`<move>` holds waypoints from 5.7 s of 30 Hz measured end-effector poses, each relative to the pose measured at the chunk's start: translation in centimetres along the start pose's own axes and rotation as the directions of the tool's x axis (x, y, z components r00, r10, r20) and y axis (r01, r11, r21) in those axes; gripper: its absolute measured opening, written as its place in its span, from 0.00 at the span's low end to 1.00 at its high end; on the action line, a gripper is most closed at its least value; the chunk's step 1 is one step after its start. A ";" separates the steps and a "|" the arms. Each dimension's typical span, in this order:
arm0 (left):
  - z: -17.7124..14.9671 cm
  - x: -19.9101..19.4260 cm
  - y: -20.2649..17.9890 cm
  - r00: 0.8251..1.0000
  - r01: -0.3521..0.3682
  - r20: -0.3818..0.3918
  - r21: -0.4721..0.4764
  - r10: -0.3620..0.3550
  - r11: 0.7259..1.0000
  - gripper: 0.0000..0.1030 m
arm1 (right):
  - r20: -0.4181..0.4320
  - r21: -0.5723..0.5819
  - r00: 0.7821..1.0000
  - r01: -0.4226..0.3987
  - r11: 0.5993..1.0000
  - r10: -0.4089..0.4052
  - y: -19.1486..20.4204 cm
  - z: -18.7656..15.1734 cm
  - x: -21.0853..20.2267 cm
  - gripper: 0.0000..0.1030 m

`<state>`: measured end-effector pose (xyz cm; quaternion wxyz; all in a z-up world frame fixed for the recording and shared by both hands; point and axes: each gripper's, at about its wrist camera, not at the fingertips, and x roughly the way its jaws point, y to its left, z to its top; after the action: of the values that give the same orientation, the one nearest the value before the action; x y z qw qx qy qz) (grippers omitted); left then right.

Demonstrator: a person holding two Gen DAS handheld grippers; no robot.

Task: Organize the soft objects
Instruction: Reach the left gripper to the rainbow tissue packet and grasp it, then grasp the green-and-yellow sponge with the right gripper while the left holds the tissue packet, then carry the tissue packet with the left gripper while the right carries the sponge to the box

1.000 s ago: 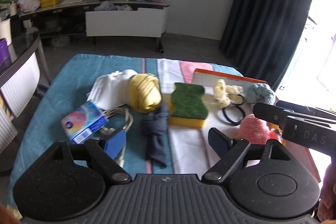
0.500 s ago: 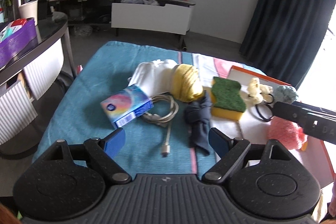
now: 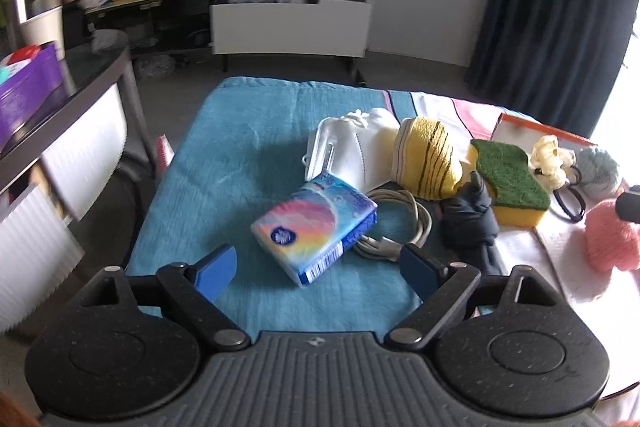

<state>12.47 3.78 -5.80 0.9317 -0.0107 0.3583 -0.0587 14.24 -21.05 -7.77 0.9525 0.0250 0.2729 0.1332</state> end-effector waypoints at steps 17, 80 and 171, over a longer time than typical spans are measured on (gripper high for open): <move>1.7 5.2 2.4 0.976 0.217 -0.081 0.211 -0.204 0.953 0.62 | -0.024 0.009 0.997 0.069 0.998 -0.068 -1.2 0.8 1.9 0.62; 0.0 -6.2 -4.1 0.995 0.008 0.099 -0.115 0.003 0.993 0.52 | -0.043 -0.054 0.999 0.022 0.998 -0.025 4.0 0.2 0.3 0.74; -2.5 -9.2 -14.4 0.988 0.125 0.083 0.036 -0.128 0.991 0.52 | 0.033 0.017 0.994 0.108 0.994 -0.109 -1.3 -3.8 -11.2 0.74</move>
<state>2.54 -9.37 -0.66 0.9405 -0.0218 0.3161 -0.1226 3.42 -25.37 -5.41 0.9625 0.0197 0.2589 0.0788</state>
